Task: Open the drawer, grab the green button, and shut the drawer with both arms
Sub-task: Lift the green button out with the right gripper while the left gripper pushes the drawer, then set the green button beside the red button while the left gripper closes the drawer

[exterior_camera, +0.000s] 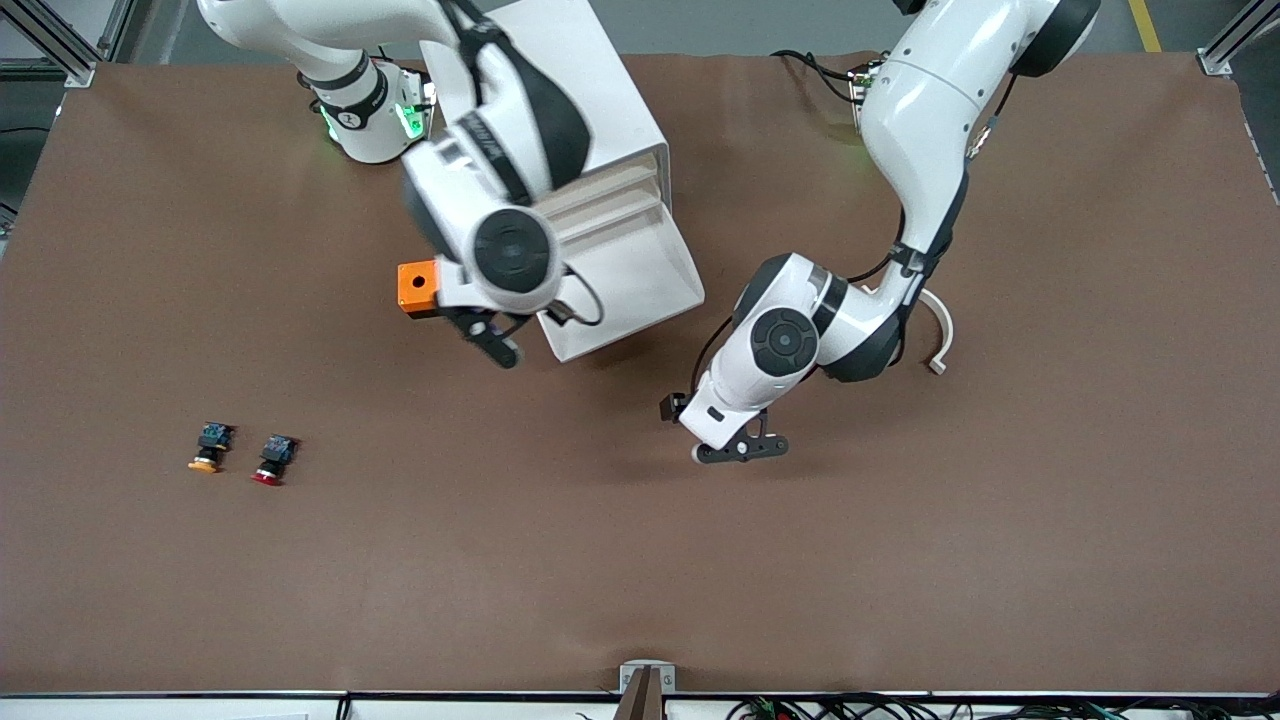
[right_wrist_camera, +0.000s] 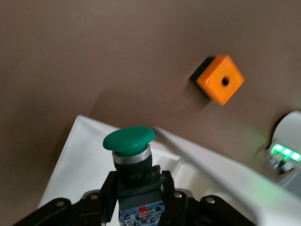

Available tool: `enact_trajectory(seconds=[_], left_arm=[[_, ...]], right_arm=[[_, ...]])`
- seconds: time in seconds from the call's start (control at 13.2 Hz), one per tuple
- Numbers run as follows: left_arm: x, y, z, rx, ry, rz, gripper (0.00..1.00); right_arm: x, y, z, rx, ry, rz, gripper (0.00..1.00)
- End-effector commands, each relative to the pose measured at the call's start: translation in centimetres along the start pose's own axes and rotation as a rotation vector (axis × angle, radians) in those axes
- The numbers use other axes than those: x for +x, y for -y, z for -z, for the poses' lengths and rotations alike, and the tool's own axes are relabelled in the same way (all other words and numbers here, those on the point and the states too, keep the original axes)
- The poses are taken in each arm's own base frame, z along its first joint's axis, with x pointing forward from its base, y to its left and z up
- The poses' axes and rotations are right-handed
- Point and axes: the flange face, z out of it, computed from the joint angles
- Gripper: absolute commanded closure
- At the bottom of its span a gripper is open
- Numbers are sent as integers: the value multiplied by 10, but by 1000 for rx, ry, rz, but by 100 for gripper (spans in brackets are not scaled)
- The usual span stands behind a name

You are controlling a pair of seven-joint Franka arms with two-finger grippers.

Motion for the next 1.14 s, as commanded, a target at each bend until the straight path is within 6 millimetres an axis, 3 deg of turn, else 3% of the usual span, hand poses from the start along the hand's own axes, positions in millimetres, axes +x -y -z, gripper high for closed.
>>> enact_trajectory(seconds=[0.0,0.15,0.3,0.45,0.68,1.06], left_arm=[[-23,-24,-2,-9,12,145,0],[-50,-46,-16,6,24,152,0],[-68,-55,-28,25,41,126,0],[-75,-55,-35,40,47,113,0],[-99,-65,-43,83,84,108,0],[-155,-93,-48,151,125,157,0]], right_arm=[[79,-69,28,27,22,196,81],[144,-110,27,25,9,334,81],[194,-138,19,52,-27,411,81],[235,-152,-8,102,-71,432,81],[280,-144,-64,147,-124,421,78],[320,-123,-127,169,-163,396,79]])
